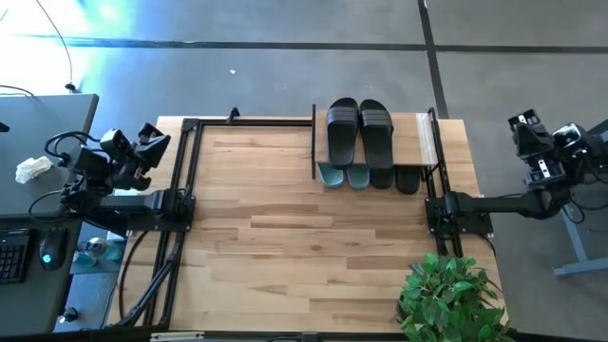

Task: Pick and place slides into the shelf
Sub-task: Return to Home Position

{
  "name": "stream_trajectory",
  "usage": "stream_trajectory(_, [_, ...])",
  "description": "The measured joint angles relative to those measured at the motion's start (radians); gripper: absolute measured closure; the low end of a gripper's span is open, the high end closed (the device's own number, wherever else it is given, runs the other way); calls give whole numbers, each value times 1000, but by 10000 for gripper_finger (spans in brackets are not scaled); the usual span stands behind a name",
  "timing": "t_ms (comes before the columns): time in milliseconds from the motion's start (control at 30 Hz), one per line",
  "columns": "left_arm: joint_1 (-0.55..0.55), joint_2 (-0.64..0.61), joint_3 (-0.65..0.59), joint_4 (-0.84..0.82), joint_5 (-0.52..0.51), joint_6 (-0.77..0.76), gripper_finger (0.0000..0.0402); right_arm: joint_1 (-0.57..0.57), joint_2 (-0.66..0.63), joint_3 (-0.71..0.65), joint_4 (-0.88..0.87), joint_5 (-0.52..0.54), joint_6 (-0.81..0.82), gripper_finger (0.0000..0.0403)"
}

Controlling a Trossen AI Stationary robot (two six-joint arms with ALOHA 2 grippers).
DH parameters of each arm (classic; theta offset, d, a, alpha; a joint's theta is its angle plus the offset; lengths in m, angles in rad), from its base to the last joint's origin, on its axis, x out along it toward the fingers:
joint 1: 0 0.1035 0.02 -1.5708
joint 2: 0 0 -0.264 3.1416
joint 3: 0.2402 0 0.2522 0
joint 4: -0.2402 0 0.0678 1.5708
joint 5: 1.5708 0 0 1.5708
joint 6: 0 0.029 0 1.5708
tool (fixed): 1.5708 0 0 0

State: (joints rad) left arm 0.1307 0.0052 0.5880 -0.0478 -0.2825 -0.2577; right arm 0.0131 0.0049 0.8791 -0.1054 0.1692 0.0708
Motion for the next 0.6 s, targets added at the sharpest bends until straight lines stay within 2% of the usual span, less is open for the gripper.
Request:
stream_trajectory(367, [0, 1, -31, 3, 8, -11, 401, -38, 1, -12, -15, 4, 23, 403])
stream_trajectory(467, [0, 2, -87, 17, 10, -53, 401, -58, 1, -79, 66, -33, 42, 403])
stream_trajectory(600, [0, 2, -190, 141, 14, -75, 401, -74, 1, -205, 228, -58, 69, 403])
